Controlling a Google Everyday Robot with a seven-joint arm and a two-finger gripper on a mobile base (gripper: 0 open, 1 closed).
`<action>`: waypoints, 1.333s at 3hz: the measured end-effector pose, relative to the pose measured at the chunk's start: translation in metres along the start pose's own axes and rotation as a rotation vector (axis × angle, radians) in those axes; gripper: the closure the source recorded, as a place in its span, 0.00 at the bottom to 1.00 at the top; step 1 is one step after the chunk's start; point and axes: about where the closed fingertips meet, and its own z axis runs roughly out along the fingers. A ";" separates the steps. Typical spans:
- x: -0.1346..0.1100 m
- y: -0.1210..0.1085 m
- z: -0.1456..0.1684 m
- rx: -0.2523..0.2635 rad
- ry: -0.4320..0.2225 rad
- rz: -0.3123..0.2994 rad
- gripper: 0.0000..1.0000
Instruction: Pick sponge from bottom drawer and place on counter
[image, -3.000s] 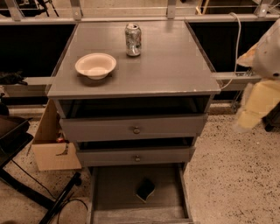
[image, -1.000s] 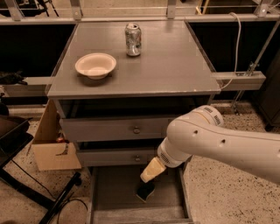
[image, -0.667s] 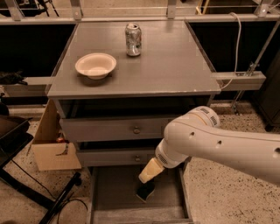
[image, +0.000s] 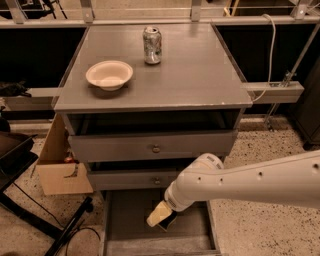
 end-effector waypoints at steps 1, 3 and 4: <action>-0.006 -0.004 0.063 -0.068 -0.070 0.000 0.00; -0.009 -0.012 0.118 -0.122 -0.093 0.000 0.00; -0.005 -0.022 0.134 -0.096 -0.097 -0.043 0.00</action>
Offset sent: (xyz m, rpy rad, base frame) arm 0.0618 0.0343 -0.1473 0.1968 0.0078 0.0420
